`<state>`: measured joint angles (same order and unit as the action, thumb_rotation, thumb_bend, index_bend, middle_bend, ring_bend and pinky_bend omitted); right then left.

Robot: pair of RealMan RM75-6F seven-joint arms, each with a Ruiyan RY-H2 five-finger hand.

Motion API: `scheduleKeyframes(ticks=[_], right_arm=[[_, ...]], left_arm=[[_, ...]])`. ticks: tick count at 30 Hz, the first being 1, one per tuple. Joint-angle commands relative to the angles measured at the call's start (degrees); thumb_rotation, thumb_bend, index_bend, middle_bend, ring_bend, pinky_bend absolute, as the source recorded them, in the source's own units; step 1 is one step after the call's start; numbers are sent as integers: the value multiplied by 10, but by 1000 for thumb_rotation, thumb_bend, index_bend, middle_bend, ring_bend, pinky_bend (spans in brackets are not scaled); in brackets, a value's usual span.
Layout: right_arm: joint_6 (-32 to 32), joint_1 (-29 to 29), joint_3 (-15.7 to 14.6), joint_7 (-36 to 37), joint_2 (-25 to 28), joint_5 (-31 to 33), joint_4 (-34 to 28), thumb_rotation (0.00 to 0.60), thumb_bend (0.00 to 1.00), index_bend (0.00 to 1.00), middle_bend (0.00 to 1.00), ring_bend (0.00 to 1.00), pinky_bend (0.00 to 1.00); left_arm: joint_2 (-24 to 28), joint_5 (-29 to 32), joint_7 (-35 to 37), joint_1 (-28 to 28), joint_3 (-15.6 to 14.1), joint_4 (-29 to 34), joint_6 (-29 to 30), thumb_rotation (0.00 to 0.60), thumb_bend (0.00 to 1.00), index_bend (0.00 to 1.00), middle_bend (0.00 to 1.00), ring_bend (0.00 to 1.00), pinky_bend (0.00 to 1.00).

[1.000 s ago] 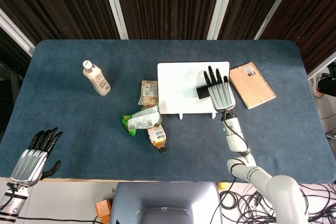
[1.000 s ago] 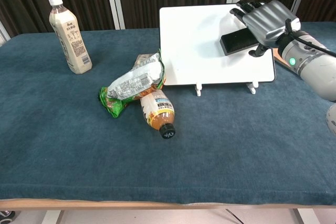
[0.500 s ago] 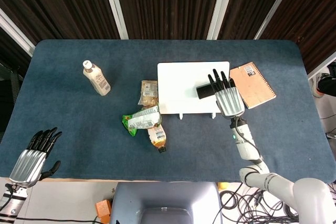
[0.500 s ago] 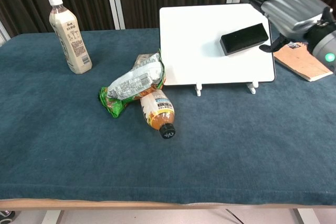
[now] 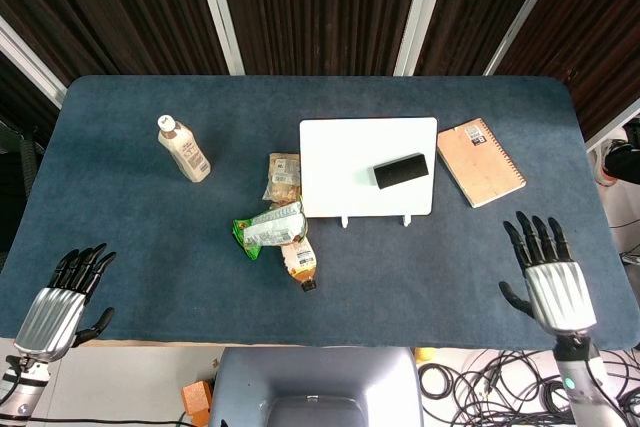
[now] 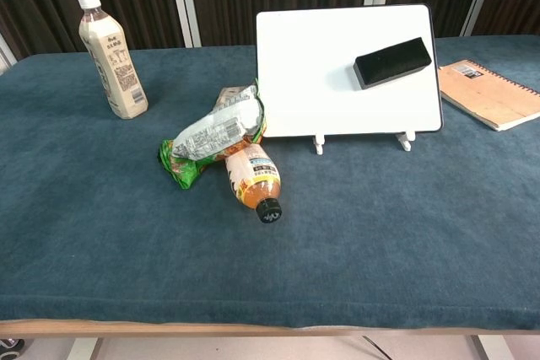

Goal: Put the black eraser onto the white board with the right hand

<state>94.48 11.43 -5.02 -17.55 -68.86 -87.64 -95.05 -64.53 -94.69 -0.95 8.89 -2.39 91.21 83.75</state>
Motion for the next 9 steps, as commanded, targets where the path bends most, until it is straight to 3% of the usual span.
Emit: scheduleKeyframes(ticks=[1, 9], right_arm=[[43, -71, -43, 113, -6, -34, 82, 600, 149, 0, 0, 0, 0], [-5, -71, -29, 127, 2, -25, 90, 600, 149, 0, 0, 0, 0]], left_arm=[[-2, -4, 1, -2, 0, -4, 5, 600, 345, 0, 0, 0, 63], [-5, -15, 5, -5, -2, -12, 17, 600, 345, 0, 0, 0, 62]])
